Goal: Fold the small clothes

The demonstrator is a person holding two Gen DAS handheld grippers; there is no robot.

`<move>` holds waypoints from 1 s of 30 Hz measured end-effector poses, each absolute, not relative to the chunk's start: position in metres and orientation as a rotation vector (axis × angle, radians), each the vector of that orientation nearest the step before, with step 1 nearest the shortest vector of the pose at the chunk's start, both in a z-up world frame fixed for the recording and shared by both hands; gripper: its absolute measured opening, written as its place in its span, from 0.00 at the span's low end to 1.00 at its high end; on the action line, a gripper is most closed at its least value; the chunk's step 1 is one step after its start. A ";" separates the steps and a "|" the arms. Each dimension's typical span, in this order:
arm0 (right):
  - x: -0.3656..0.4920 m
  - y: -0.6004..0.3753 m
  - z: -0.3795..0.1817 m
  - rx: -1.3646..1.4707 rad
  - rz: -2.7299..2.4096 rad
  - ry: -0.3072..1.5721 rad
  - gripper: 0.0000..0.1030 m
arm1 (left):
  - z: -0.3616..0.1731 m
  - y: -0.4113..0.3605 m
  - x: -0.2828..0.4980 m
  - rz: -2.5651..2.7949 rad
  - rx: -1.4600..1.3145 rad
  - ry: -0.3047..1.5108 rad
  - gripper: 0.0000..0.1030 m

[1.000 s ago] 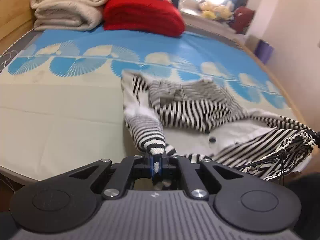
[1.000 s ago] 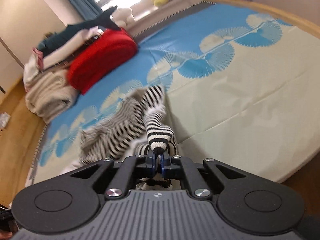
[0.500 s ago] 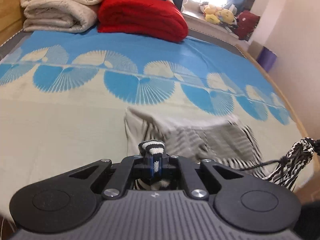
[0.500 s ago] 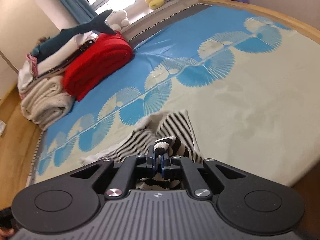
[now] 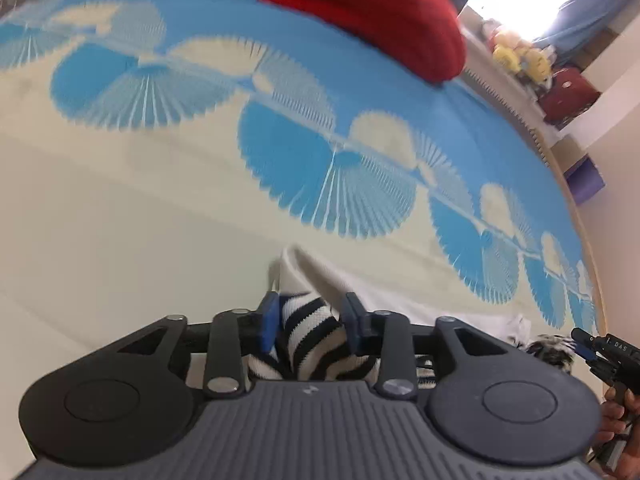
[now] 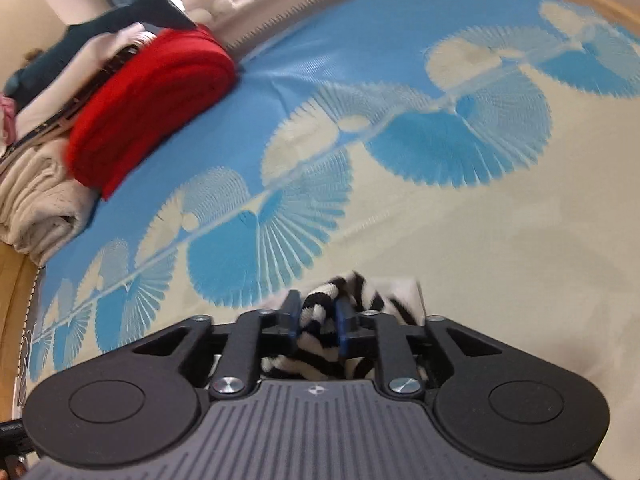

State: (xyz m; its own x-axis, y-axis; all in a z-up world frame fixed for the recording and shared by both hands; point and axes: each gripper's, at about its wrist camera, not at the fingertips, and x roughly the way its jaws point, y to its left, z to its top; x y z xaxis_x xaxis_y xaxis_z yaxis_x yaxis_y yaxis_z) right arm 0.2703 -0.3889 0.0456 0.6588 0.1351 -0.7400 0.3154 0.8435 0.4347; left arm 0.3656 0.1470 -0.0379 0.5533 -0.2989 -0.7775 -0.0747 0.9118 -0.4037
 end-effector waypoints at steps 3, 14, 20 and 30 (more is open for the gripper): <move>0.267 -0.394 0.051 0.566 -0.110 0.813 0.34 | -0.025 0.150 0.353 -0.148 -0.440 0.917 0.44; 0.245 -0.358 0.036 0.362 0.171 0.925 0.36 | -0.035 0.074 0.324 -0.426 -0.036 0.972 0.67; 0.263 -0.341 0.016 0.391 0.112 0.994 0.43 | -0.055 0.059 0.334 -0.383 0.008 1.007 0.61; 0.279 -0.342 0.035 0.452 -0.018 0.801 0.12 | -0.026 0.078 0.356 -0.208 -0.144 0.756 0.07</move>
State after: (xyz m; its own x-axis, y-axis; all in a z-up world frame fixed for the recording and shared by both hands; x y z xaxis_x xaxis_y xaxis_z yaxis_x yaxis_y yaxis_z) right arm 0.2792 -0.3422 0.0351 0.7010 0.1526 -0.6966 0.1843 0.9049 0.3837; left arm 0.3557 0.0779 -0.0255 0.7087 -0.2382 -0.6641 0.1350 0.9697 -0.2037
